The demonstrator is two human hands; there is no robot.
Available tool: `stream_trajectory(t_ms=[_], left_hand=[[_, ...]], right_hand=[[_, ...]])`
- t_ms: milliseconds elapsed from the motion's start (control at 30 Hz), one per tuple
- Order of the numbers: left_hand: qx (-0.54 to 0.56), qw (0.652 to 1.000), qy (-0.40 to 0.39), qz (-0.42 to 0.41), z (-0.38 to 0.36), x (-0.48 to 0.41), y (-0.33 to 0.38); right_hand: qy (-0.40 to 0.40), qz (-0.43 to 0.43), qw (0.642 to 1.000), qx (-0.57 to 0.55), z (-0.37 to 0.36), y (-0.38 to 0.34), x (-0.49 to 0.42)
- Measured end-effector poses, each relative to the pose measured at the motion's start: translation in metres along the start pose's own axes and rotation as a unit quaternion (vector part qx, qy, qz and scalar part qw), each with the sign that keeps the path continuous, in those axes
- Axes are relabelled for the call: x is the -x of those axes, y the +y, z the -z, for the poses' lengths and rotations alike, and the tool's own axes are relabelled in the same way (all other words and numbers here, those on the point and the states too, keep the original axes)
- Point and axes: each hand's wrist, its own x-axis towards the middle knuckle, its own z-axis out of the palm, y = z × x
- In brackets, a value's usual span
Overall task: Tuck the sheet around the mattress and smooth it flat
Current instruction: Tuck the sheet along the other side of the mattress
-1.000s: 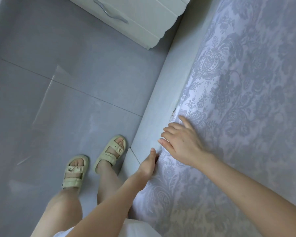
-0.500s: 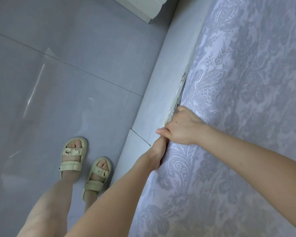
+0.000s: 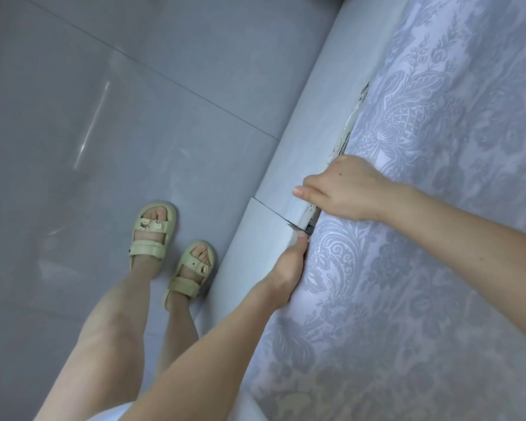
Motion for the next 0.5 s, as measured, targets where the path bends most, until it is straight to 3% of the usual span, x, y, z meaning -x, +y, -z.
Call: stream_trajectory(t_ms=[133, 267, 400, 500], left_hand=[[-0.041, 0.999, -0.006, 0.007, 0.0, -0.005, 0.004], [-0.009, 0.999, 0.031, -0.037, 0.009, 0.014, 0.004], [0.011, 0.975, 0.189, -0.12, 0.041, 0.049, -0.047], [-0.078, 0.982, 0.162, -0.06, 0.053, 0.063, -0.086]], right_hand=[[-0.017, 0.087, 0.995, 0.04, -0.027, -0.041, 0.024], [-0.054, 0.054, 0.996, 0.035, -0.038, -0.047, 0.008], [-0.117, 0.016, 0.993, 0.016, -0.039, -0.05, -0.006], [-0.134, 0.001, 0.991, -0.027, -0.036, -0.056, -0.005]])
